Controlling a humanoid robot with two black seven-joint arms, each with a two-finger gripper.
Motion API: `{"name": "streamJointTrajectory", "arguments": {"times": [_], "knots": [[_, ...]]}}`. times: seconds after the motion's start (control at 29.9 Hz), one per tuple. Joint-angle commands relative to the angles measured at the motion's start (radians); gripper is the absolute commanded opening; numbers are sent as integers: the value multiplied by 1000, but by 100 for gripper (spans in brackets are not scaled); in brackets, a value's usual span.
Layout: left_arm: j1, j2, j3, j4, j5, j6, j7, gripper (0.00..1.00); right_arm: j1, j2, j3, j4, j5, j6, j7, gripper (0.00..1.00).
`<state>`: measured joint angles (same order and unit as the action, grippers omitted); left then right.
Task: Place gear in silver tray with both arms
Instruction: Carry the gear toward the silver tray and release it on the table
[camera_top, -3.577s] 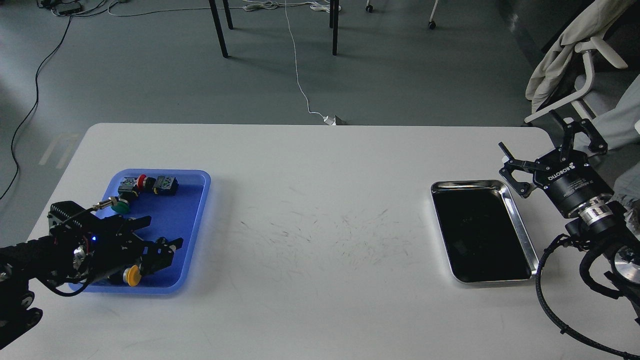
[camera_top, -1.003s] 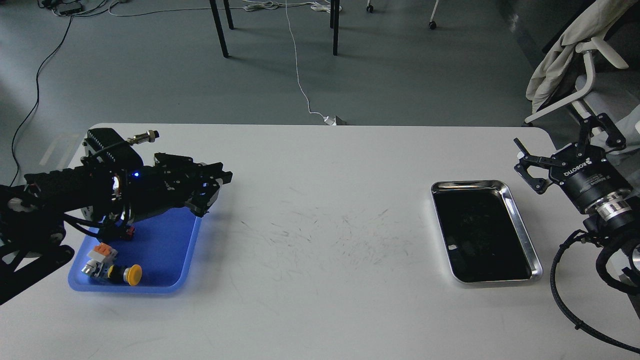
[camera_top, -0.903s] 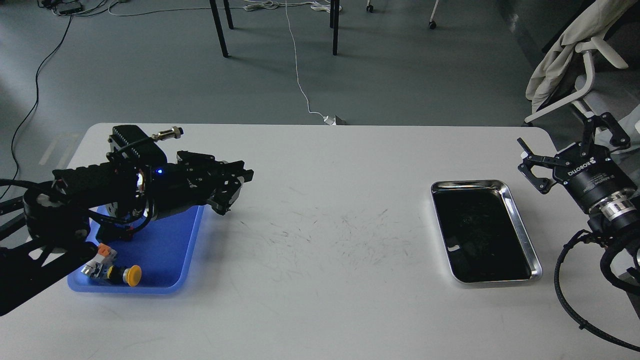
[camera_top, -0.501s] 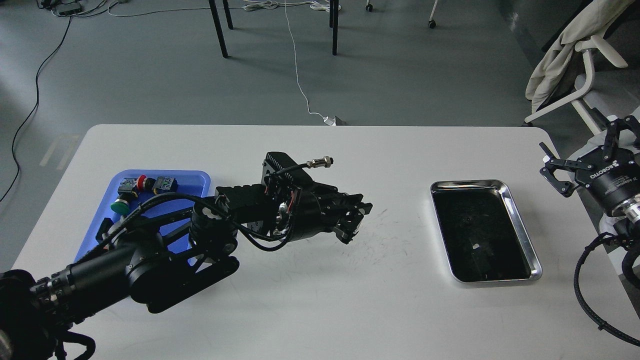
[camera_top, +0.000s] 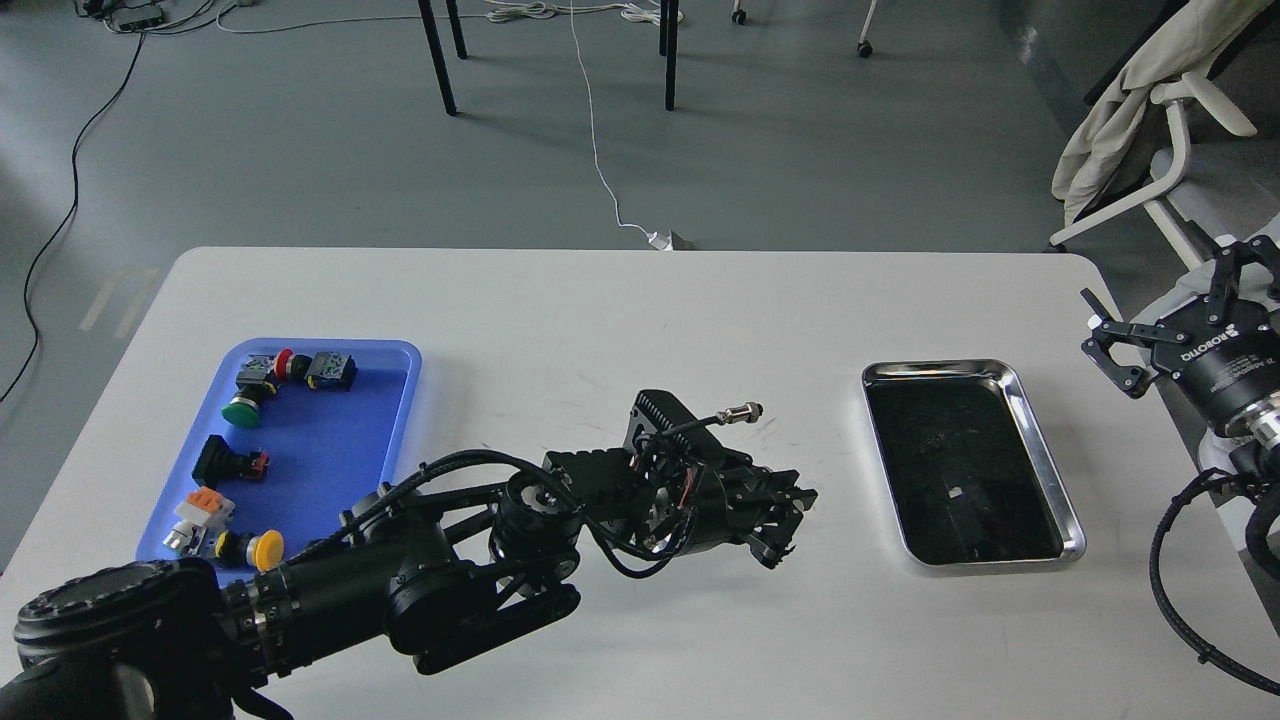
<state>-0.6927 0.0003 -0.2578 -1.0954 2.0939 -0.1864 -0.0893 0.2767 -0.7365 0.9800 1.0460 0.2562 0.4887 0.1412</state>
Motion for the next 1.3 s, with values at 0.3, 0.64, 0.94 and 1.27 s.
{"name": "streamJointTrajectory", "arguments": {"times": [0.3,0.64,0.94,1.27], "knots": [[1,0,65,104,-18,64,-20,13,-5,5,0,-8,0,0,1,98],[4,0,63,104,-47,85,-17,36,-5,8,-1,-6,0,0,3,98],[7,0,52,101,-156,152,-14,97,4,6,-9,12,-3,0,1,98],[-25,0,-227,86,-261,235,-20,98,16,-9,-29,135,-170,0,-41,98]]}}
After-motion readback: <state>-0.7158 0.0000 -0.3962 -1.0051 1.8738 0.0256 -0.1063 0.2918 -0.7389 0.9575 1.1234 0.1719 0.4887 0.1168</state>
